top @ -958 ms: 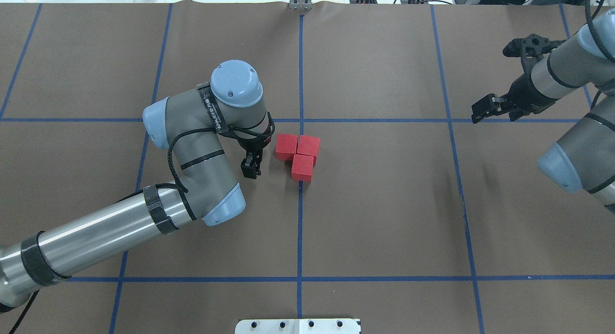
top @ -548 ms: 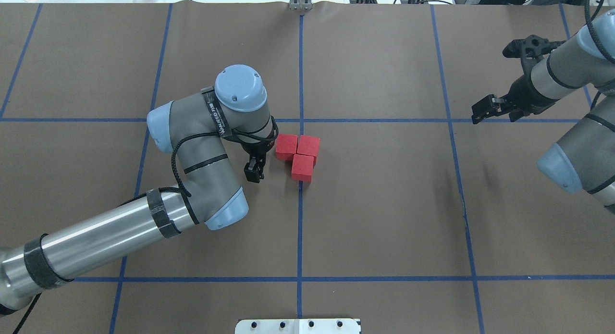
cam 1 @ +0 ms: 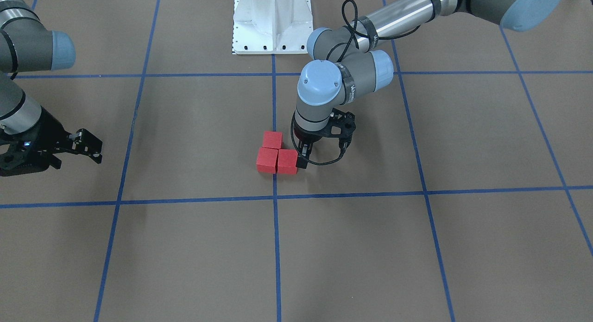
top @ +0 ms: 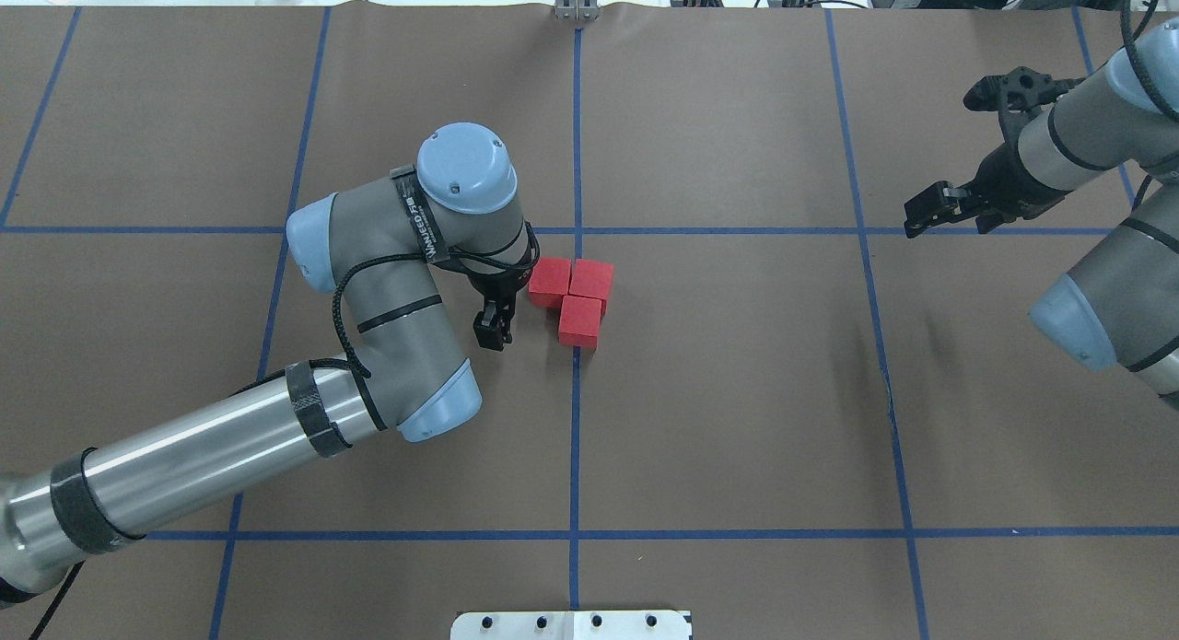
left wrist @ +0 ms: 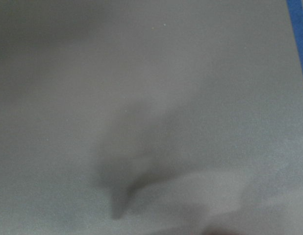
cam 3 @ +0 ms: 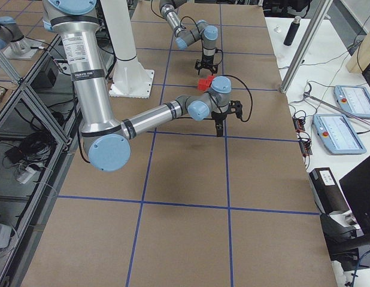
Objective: Form red blocks into L shape at center
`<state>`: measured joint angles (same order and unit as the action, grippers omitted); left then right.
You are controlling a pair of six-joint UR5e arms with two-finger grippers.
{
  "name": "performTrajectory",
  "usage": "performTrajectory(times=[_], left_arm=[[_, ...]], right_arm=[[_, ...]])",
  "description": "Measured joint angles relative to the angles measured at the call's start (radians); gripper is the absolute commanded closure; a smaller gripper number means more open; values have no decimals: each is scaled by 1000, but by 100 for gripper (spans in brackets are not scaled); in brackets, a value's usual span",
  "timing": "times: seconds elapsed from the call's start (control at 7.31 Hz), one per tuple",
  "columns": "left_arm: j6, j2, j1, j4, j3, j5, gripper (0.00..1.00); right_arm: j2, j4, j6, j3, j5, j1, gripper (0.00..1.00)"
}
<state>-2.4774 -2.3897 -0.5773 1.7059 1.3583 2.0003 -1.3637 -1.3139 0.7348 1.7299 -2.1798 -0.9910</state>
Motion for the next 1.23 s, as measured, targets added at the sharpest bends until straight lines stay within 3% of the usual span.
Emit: performTrajectory(times=[0.96, 1.23], left_arm=[[5, 6, -8, -8, 18, 2, 0], [58, 69, -44, -39, 117, 47, 0]], right_arm=[[0, -1, 1, 1, 0, 0, 1], [0, 0, 2, 5, 0, 0, 1]])
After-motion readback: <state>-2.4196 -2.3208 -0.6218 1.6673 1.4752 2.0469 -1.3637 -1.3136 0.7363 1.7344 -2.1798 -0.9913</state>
